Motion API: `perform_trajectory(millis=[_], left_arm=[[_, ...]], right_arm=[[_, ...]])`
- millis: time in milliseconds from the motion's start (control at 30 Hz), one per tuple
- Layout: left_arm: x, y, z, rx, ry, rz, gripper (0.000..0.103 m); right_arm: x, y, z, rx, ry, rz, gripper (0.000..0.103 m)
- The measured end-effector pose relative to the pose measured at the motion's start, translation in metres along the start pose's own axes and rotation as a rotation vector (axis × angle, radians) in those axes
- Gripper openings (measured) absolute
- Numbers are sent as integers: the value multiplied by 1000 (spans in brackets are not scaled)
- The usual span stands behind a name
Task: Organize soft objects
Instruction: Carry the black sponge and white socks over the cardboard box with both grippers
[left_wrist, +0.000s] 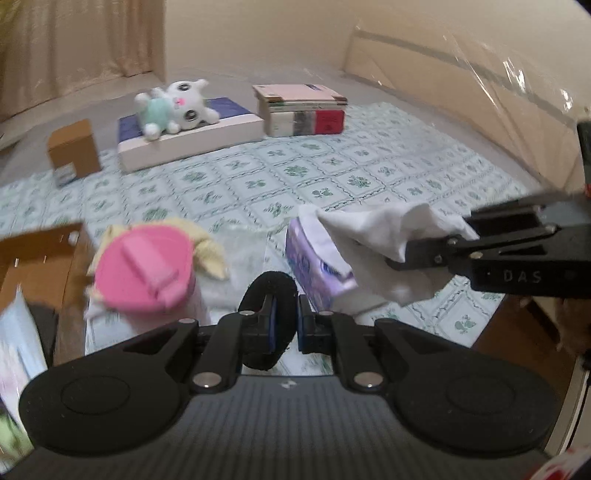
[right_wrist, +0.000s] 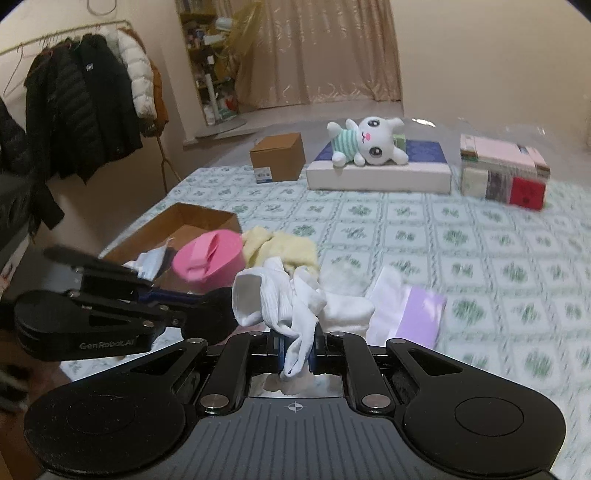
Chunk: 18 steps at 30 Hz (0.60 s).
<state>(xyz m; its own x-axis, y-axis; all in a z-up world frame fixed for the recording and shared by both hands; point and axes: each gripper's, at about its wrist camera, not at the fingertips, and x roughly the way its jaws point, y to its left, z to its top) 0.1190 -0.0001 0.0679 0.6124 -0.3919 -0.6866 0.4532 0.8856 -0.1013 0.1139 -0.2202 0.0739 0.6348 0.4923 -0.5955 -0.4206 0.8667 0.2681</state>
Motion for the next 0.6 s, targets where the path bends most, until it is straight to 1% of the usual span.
perform_trajectory(millis=[100,267,400,600], left_arm=[[-17,2,-24,-56,-27,16,9],[-44,8,-56,-135,-62,63,9],[-62,17,-71,-178,-81,98,9],[-85,32,-84,-192,-98,149,9]], right_arm=[[-4,9,-16,28,6,8,11],[-4,35,-38,21,40,41,11],[0,56,-46,-4,54,73,11],[15,84,-45,-35,69,116,11]])
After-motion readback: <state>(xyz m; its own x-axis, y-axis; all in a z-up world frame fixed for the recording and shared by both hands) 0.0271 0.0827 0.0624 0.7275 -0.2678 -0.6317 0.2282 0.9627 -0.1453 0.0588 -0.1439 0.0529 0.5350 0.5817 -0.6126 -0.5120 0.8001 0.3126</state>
